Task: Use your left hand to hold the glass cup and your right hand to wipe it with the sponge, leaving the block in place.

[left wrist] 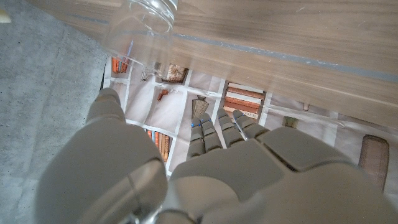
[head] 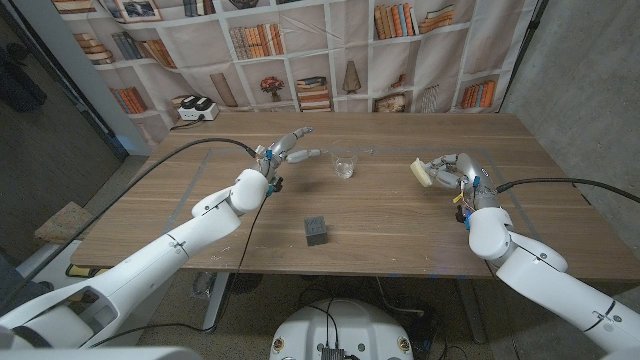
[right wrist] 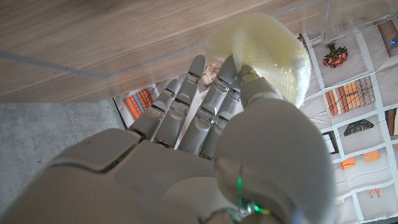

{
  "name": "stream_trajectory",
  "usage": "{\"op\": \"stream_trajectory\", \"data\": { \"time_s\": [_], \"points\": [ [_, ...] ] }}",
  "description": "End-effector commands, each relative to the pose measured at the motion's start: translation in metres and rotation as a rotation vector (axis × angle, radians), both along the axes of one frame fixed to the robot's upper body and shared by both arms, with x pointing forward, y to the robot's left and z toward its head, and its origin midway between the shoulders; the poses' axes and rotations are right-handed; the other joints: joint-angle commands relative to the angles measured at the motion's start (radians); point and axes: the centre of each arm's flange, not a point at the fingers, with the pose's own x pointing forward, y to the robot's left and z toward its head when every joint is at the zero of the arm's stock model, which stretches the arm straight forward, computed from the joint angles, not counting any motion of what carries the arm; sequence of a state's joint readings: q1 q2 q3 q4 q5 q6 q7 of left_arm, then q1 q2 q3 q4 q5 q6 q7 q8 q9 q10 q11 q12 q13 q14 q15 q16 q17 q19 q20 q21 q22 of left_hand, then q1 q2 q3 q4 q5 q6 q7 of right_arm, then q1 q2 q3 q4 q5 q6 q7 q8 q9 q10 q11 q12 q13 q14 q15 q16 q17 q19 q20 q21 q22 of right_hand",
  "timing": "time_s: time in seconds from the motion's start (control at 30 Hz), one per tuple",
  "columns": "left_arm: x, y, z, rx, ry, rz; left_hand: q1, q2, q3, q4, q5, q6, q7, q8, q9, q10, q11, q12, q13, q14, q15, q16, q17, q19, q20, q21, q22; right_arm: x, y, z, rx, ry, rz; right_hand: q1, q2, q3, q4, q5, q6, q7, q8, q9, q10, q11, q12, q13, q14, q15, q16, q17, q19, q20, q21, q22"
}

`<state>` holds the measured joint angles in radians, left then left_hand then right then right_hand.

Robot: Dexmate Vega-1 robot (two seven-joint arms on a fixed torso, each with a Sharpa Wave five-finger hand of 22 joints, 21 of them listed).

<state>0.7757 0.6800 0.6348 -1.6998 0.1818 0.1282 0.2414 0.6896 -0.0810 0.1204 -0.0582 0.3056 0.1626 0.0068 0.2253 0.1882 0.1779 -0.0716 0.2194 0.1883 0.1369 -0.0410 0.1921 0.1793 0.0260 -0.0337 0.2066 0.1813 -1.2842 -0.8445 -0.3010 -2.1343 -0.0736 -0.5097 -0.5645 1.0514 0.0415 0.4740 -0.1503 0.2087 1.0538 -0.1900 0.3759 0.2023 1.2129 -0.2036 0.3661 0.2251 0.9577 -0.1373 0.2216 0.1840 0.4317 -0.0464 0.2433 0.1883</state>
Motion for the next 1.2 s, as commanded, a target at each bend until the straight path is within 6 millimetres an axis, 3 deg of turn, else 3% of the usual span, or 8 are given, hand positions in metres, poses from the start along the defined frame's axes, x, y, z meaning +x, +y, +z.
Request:
{"op": "stream_trajectory", "data": {
  "time_s": [0.03,0.47,1.2],
  "points": [
    [0.009,-0.018,-0.015,0.087,0.022,0.025,-0.005,-0.003,0.0,-0.005,0.005,-0.012,-0.002,-0.006,0.006,-0.008,-0.002,-0.007,0.006,-0.012,-0.007,-0.004,0.002,-0.009,0.0,-0.006,0.002,0.006,0.002,0.001,-0.002,0.001,0.006,0.004,0.005,-0.001,0.001,0.003,0.032,-0.023,0.005,0.002,0.004,-0.004,0.003,0.004,0.007,-0.089,-0.006,0.003,0.002,-0.028,-0.002,0.006],
    [0.019,-0.019,-0.022,0.101,0.057,0.033,-0.008,-0.005,-0.01,-0.002,0.009,-0.044,-0.001,-0.021,0.007,-0.04,0.007,-0.02,0.006,-0.044,0.0,-0.012,0.003,-0.023,0.006,-0.01,0.002,0.008,0.002,0.0,0.0,0.014,0.007,0.005,0.005,-0.002,0.001,0.002,0.031,-0.023,0.004,0.002,0.007,-0.004,0.003,0.005,0.009,-0.091,-0.009,0.003,0.002,-0.025,-0.003,0.006],
    [0.035,-0.038,-0.02,0.107,0.052,-0.018,-0.006,-0.001,-0.016,0.0,0.013,-0.034,-0.008,-0.017,0.007,-0.04,-0.009,-0.017,0.007,-0.049,-0.005,-0.008,0.003,-0.041,0.006,-0.013,0.001,0.008,0.001,-0.001,0.007,0.019,0.0,0.004,0.005,-0.003,0.002,0.001,0.034,-0.023,0.003,0.002,0.011,-0.004,0.001,0.005,0.006,-0.089,-0.017,0.001,0.003,-0.028,-0.005,0.006]
  ]
}}
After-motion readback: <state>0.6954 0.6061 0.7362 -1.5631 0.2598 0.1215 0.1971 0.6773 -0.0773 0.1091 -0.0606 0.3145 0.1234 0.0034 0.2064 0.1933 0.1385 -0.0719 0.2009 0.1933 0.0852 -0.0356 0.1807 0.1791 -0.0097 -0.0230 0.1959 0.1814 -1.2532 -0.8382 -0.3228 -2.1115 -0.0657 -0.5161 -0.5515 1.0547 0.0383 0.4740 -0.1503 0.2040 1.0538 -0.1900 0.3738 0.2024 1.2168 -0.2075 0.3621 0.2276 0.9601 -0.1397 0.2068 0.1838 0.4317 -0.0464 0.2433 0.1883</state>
